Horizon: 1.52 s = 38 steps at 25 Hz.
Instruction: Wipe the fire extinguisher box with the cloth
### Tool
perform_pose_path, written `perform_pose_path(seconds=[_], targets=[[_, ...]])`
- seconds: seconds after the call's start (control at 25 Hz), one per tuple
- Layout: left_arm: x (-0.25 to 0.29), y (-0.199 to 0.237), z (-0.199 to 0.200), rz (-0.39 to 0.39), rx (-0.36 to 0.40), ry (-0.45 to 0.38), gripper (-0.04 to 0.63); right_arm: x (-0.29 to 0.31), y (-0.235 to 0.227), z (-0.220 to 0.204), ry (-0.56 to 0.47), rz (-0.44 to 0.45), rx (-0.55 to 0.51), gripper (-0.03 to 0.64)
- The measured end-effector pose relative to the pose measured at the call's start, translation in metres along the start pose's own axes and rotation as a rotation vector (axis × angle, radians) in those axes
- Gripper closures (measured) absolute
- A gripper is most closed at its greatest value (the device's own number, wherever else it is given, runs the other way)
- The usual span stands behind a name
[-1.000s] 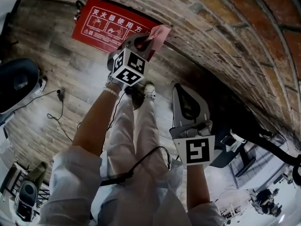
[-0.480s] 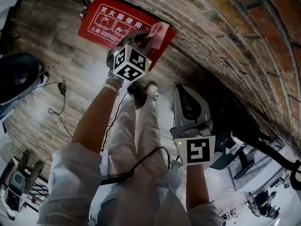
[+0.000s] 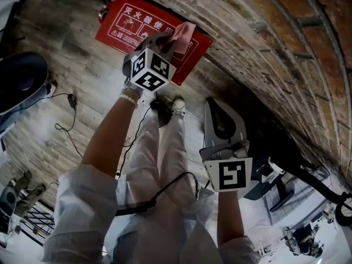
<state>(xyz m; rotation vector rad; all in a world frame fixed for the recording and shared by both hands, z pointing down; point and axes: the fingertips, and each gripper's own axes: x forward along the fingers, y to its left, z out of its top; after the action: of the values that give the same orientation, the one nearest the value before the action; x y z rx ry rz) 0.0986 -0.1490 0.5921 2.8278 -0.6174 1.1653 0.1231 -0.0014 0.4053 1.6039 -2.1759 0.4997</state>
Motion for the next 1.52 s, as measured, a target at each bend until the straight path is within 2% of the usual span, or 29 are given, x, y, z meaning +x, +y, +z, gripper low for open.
perform_pose_path(seconds=[0.72,1.52], targets=[[-0.016,0.056,-0.026,0.078,-0.054,0.005,0.584,0.028,0.026,0.007,0.031,0.06,-0.041,0.609],[-0.039,0.128,-0.061,0.165,-0.105,0.023,0.584,0.057,0.052,0.015,0.049,0.071,-0.032,0.609]])
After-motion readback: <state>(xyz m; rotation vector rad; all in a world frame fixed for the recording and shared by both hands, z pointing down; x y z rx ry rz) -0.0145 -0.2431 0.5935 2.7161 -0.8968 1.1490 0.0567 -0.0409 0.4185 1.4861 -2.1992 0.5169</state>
